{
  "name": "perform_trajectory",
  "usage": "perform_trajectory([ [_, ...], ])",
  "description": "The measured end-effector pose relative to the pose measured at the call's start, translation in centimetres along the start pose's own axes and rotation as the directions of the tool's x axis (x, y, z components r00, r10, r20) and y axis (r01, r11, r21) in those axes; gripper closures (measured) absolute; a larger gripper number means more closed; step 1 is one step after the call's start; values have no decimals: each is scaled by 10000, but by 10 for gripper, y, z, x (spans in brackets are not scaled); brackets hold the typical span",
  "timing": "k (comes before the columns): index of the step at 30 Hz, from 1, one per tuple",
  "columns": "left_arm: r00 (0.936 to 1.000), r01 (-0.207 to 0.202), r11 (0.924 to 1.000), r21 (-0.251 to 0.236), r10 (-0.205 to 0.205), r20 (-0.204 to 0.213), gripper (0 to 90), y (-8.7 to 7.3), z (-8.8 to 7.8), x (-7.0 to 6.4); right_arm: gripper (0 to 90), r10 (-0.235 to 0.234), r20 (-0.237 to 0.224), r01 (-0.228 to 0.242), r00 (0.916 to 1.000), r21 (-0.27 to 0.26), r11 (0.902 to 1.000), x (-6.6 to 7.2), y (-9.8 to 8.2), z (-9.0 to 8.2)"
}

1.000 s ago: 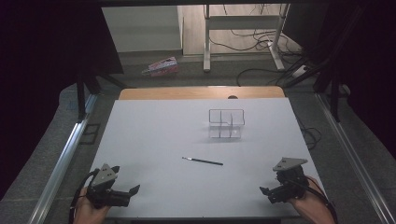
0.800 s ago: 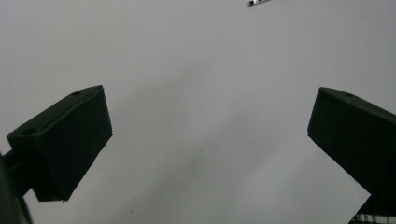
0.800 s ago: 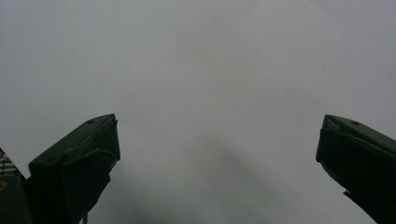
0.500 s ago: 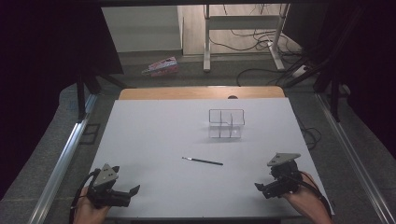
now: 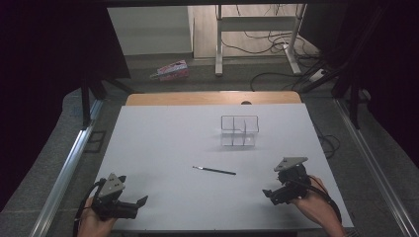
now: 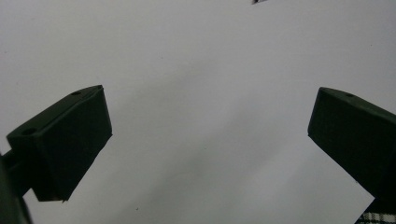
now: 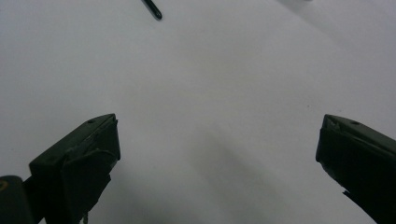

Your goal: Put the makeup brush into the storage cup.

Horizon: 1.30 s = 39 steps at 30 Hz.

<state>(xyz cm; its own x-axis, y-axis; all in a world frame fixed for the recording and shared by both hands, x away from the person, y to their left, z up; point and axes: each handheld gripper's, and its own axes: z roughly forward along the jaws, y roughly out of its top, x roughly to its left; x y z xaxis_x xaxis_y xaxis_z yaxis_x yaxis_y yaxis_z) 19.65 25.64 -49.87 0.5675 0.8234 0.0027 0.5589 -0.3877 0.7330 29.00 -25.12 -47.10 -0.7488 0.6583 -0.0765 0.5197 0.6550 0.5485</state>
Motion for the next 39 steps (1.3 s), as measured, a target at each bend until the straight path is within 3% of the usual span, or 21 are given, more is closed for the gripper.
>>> perform_trajectory([
  [9,10000,61,10000,10,-61,4,0,0,0,0,0,-274,-75,274,9996,-2,9996,0,13,9],
  [27,9999,121,9999,53,-121,-57,0,0,0,0,3,-334,-283,343,9990,307,9989,-1,41,31],
  [39,9999,147,9998,100,-146,-72,0,0,0,1,2,-680,-357,692,9970,343,9970,10,63,48],
])
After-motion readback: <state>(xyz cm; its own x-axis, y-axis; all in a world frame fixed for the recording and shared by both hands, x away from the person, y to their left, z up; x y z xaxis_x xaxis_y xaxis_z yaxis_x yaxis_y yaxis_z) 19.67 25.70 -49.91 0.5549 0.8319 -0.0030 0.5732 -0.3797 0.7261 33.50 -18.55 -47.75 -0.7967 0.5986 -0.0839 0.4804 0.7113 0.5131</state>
